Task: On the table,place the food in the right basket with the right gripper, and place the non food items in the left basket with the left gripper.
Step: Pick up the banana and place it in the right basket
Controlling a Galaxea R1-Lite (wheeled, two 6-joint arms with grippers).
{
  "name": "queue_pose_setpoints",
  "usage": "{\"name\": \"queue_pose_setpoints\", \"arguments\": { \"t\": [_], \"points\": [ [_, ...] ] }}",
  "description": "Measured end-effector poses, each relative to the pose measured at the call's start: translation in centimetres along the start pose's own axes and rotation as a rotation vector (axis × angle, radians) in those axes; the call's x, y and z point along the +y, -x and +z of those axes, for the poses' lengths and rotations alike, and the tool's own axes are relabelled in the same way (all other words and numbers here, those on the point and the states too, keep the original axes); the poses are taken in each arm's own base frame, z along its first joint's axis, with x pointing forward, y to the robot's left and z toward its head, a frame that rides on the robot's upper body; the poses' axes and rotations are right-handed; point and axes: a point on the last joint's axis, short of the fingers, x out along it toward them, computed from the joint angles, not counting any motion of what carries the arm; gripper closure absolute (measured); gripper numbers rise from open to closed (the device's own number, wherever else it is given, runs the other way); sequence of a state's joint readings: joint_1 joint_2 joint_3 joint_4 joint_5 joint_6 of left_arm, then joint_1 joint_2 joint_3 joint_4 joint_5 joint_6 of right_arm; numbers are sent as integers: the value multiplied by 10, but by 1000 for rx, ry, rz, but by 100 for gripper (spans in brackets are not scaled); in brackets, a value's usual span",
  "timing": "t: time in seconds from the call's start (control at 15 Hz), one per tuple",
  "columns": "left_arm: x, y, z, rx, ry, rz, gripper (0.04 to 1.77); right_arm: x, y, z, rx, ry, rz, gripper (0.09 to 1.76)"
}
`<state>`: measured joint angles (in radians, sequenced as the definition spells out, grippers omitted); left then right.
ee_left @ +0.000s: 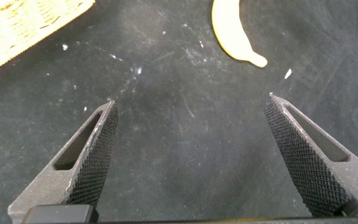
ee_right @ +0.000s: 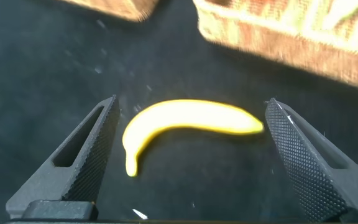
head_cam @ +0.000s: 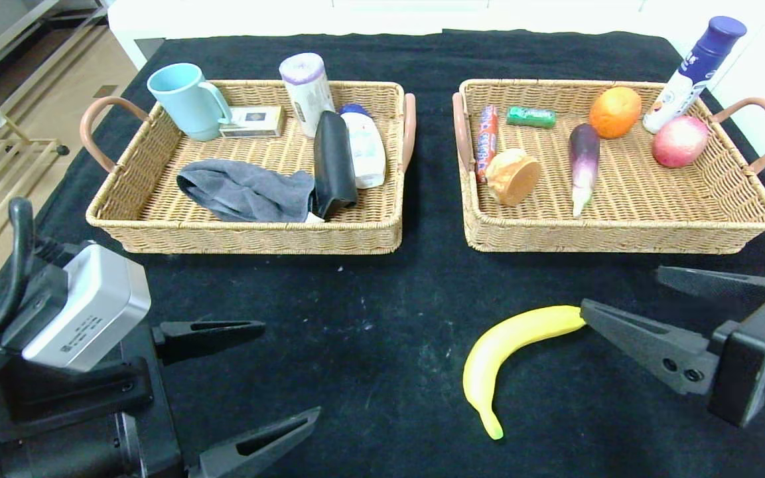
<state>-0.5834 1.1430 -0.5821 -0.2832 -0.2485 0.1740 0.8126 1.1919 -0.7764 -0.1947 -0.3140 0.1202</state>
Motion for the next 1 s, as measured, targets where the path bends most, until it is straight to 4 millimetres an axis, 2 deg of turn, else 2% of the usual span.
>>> {"name": "queue_pose_setpoints", "arguments": {
  "t": [0.27, 0.47, 0.87, 1.0],
  "points": [
    [4, 2, 6, -57, -5, 31, 11, 3, -11, 7, 60, -72, -61, 14],
    [5, 4, 7, -77, -6, 43, 10, 7, -21, 12, 171, -161, -100, 14],
    [4, 5, 5, -72, -8, 42, 10, 13, -30, 42, 397, -321, -210, 14],
    [4, 5, 5, -74, -7, 43, 10, 18, -40, 49, 485, -401, -275, 14]
  ]
}}
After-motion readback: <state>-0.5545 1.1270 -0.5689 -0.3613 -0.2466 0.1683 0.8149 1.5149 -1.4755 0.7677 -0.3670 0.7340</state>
